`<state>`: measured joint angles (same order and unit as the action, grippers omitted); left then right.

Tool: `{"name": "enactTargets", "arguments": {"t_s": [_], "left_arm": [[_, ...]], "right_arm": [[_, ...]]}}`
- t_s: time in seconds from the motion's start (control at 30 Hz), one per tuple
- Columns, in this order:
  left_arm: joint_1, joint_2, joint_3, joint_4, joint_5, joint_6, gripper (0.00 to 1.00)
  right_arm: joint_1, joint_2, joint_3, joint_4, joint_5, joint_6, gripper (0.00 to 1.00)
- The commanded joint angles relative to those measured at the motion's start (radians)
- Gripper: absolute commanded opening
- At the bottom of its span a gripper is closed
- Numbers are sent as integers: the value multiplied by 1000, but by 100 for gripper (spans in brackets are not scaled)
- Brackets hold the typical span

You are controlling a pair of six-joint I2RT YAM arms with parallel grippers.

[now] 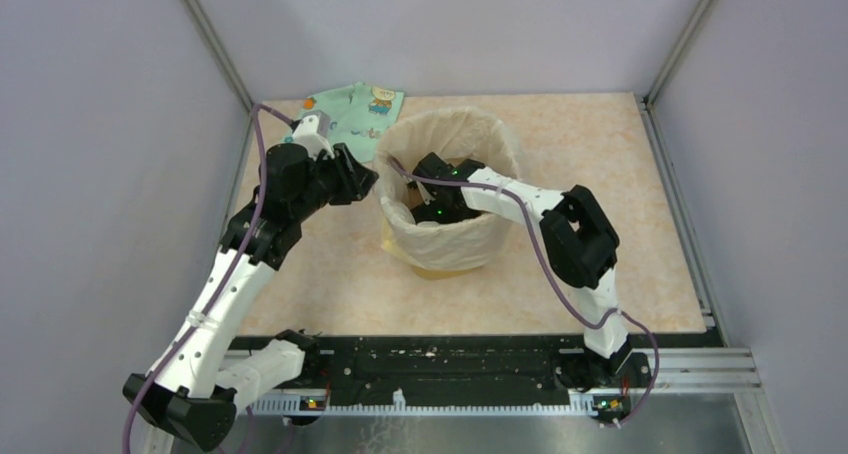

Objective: Put the trash bags into the trash bin

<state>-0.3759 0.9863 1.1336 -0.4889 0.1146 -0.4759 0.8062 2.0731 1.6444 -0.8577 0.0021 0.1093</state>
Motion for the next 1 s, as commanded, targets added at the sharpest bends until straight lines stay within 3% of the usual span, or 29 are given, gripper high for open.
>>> {"name": "enactTargets", "arguments": {"t_s": [0.0, 0.97], "left_arm": [[-7, -7, 26, 18, -3, 10, 45], [-8, 1, 23, 33, 14, -2, 45]], "right_arm": [[-23, -39, 48, 26, 1, 14, 86], [-25, -116, 99, -36, -22, 32, 77]]}}
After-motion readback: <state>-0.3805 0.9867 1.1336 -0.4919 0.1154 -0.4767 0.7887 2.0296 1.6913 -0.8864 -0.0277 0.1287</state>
